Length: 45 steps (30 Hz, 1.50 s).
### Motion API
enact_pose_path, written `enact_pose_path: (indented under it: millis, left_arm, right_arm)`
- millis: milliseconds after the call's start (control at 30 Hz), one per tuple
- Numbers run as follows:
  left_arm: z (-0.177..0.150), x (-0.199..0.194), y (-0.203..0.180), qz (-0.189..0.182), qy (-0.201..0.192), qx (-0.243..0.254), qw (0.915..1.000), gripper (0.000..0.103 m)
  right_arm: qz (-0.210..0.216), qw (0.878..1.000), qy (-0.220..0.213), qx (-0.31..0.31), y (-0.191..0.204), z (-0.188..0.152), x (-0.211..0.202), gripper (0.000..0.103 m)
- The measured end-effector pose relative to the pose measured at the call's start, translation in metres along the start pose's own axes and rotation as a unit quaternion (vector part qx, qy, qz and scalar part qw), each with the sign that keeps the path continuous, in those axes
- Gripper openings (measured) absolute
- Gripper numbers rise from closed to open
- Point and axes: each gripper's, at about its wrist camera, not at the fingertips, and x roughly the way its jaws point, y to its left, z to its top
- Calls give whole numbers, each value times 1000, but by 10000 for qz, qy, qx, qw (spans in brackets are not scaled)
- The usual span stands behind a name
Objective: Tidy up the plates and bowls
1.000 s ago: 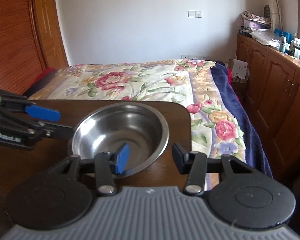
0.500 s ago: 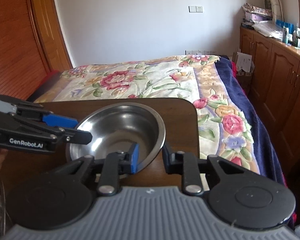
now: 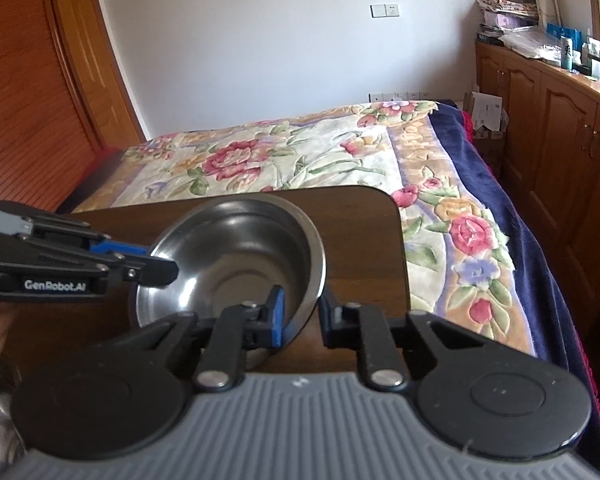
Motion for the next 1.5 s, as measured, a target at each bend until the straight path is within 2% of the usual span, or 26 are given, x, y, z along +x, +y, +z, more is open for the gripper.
enact_pose_path:
  millis: [200,767,1100,1500]
  left_arm:
    - [-2,-13,0,-23,-121,-27,9999,43]
    - [-9,-65,-3,-66,-547,51,9985,43]
    - [-31,-95,-1,-133,-732,-61,9972,43]
    - [-54,-140,-1,-6,-999,-23,9950,43]
  right_arm:
    - [-92,9999,-129,-58,6,1,-9,13]
    - [-136,9989,-427,-154,26,7,-42,13]
    - [-154,9977,-563,-357,45,7,-63,11]
    - [-63,9956,-733,-577,76,1,-92,11]
